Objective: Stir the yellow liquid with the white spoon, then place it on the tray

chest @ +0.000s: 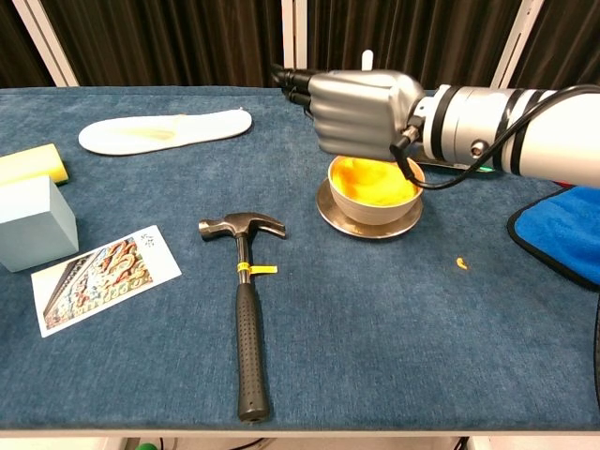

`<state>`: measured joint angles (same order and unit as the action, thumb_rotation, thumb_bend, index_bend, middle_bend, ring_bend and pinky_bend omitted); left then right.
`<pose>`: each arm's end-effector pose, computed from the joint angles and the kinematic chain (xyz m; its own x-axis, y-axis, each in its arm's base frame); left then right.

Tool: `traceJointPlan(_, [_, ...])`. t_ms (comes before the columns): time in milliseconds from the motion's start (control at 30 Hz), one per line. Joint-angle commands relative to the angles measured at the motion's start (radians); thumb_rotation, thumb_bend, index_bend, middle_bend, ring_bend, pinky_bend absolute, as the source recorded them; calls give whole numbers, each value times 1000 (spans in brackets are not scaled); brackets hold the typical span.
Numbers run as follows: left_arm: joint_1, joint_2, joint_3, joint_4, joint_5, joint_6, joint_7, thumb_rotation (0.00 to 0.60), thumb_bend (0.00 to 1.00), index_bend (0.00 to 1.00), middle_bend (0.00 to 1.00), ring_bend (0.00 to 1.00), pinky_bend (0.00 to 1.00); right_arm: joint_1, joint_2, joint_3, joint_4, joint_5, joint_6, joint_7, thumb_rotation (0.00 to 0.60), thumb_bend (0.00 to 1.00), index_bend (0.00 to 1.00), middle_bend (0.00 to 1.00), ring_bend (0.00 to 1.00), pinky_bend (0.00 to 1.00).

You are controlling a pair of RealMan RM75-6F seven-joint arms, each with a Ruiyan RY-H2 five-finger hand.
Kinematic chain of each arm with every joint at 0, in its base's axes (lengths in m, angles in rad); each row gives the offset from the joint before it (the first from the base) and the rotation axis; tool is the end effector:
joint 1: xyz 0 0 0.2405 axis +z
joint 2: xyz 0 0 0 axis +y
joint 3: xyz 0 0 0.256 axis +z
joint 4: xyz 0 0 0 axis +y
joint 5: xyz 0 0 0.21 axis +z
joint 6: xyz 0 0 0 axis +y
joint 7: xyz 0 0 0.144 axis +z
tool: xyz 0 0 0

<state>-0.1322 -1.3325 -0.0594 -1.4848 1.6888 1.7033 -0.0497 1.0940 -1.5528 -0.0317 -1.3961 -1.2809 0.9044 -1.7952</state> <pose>-0.2689 0.1900 0.1231 0.2254 -0.2154 0.9502 0.9290 -0.2463 -0.2762 -0.0702 -0.3521 -0.0455 0.5439 0.7567 -0.3626 0.6760 -0.1392 0.7236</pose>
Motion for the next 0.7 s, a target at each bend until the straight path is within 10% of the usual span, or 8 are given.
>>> traceJointPlan(33, [0, 1, -3, 2, -1, 2, -2, 571, 283, 129, 108, 85, 87, 0, -14, 2, 10, 28, 8, -46, 600, 477, 773, 305, 57, 0])
traceJointPlan(700, [-1, 7, -9, -4, -4, -1, 1, 572, 284, 129, 108, 85, 87, -8, -56, 13, -69, 210, 148, -329, 600, 477, 781, 333, 39, 0])
